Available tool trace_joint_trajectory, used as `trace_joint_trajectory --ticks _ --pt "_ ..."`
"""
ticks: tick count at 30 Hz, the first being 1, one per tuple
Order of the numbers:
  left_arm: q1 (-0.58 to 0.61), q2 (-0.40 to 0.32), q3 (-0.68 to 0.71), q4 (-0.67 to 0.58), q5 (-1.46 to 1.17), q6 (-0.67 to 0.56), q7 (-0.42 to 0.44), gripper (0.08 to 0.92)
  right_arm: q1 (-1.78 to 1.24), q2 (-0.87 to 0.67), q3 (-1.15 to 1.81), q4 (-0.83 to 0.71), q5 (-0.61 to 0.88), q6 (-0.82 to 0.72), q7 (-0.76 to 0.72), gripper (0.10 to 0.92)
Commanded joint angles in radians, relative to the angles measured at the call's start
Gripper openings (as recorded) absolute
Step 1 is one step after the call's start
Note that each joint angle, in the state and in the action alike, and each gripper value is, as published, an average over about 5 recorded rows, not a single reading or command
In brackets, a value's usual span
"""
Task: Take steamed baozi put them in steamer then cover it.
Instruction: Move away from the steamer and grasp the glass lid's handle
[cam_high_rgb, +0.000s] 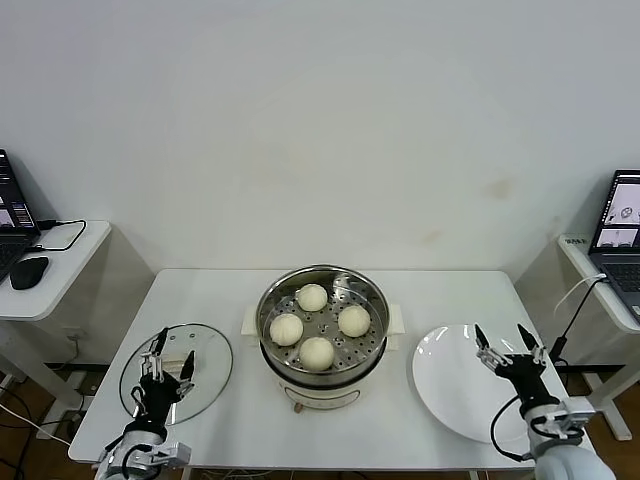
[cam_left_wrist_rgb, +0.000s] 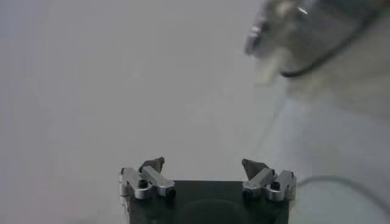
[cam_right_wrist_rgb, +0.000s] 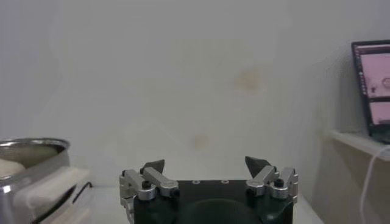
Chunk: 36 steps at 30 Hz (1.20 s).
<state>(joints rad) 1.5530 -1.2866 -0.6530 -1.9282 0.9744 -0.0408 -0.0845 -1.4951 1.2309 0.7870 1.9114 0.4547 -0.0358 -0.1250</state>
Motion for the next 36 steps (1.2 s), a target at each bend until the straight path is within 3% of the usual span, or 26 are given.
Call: trace_joint_trajectory --ticks 1,6,20,36 --pt "-0.019 0.074 0.020 0.139 0.286 0.030 -0.056 0.823 -0.031 0.026 0.018 0.001 -0.019 0.009 0.004 0.823" --pt "-0.071 0.032 0.014 0.228 0.294 0.048 -0.138 0.823 -0.031 0.035 0.028 0.009 -0.028 0.008 0.003 0.823" --pt "-0.082 0.035 0.022 0.293 0.295 0.123 -0.113 0.823 -0.031 0.050 0.036 -0.006 -0.055 0.018 -0.009 0.823" --pt "-0.226 0.031 0.029 0.397 0.281 0.162 -0.109 0.823 -0.029 0.066 0.038 -0.023 -0.073 0.029 -0.009 0.823"
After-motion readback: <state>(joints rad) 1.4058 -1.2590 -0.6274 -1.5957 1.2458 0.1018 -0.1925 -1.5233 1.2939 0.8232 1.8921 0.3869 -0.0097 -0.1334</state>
